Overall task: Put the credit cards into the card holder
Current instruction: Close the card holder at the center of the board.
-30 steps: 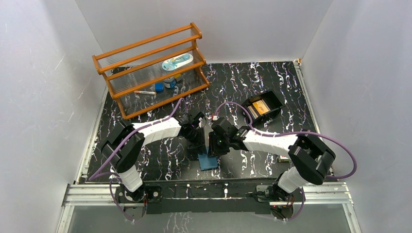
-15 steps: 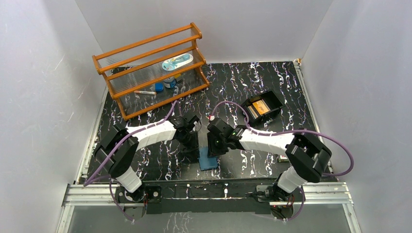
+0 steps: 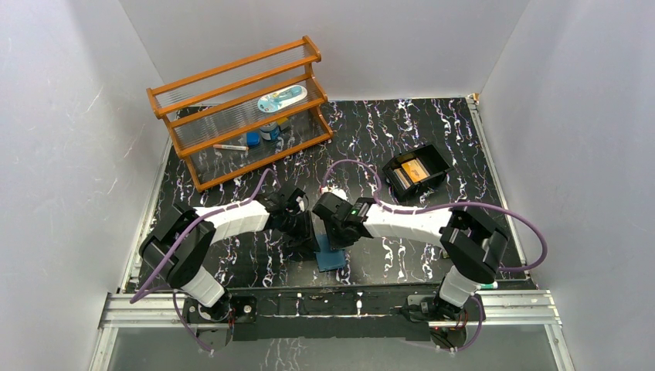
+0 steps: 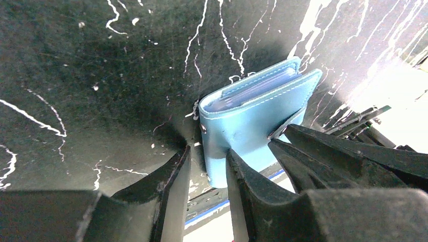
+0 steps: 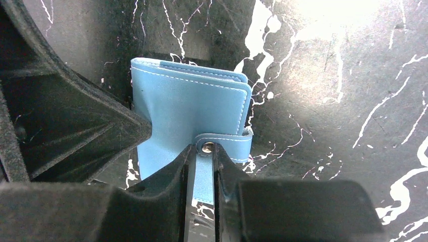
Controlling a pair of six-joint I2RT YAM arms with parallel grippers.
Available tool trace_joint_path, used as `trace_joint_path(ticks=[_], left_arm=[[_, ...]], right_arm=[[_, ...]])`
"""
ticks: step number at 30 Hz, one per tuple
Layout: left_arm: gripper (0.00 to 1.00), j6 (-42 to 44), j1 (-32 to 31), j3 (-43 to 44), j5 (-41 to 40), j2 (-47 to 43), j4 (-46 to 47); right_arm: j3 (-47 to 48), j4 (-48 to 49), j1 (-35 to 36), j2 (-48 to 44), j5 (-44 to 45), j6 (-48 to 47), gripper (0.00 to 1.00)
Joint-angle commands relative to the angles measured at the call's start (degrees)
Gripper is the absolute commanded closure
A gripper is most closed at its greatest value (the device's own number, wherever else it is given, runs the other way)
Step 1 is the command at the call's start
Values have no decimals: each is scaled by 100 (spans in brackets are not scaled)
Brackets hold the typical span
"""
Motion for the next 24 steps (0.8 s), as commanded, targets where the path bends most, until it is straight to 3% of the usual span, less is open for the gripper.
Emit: trace_joint_path(ticks=[1,8,24], left_arm=[[70,-60,20,-158,261,-83,313],[72,-68,19,-267,244,-70,463],[74,-17,19,-176,63,169,326]], right_arm=[[116,-331,141,407,512,-55,78],[63,-141,181,194,447,-16,100],[14,-3,181,-221,245,-196,100]])
